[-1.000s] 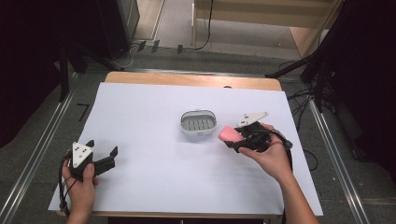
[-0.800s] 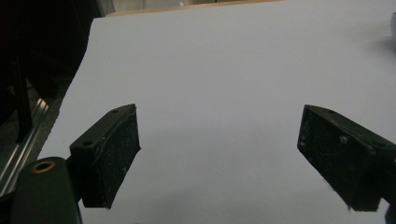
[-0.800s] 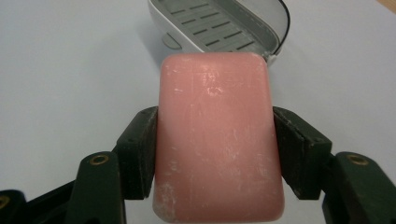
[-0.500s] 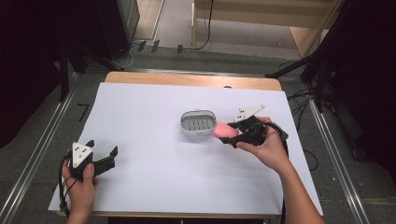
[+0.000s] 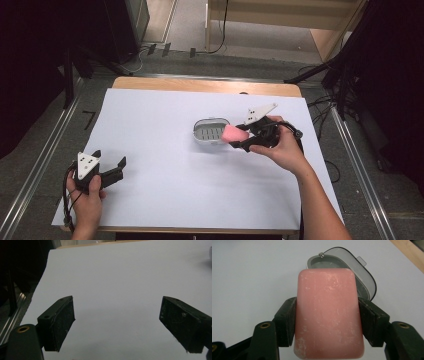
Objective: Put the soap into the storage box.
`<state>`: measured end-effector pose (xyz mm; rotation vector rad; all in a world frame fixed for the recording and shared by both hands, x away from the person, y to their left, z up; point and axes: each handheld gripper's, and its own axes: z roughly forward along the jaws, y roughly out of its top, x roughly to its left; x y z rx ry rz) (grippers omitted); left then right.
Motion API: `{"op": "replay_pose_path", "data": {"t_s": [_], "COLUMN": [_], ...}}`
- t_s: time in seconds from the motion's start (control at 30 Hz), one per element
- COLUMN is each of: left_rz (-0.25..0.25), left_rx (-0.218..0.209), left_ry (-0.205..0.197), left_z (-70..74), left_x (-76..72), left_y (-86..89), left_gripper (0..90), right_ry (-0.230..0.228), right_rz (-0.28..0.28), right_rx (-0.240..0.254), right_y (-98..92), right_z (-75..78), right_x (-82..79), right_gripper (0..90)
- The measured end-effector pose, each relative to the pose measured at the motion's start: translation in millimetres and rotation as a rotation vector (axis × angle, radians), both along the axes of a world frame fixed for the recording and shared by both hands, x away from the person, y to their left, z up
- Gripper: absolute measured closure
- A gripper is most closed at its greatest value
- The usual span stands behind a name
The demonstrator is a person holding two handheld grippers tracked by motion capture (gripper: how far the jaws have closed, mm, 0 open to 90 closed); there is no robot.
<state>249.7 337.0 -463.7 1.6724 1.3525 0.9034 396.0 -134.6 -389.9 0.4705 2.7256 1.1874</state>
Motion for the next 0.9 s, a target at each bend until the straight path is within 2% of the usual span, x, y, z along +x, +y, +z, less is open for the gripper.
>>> {"op": "replay_pose_path", "data": {"t_s": [0.17,0.53,0.9], "left_rz": [-0.001,0.000,-0.001], "left_rx": [0.001,0.000,-0.001], "left_ry": [0.001,0.000,0.001], "left_z": [0.0,0.0,0.1], "left_x": [0.0,0.0,0.1], "left_y": [0.0,0.0,0.1], "left_gripper": [13.7,13.6,13.6], "right_ry": [-0.005,-0.033,-0.045], "right_rz": [0.015,0.102,0.143], "right_rx": [0.028,0.002,-0.008], "right_y": [3.2,23.1,40.0], "right_z": [3.8,6.8,5.4], "right_x": [5.6,16.9,27.8], "right_gripper": [38.7,38.7,38.7]}}
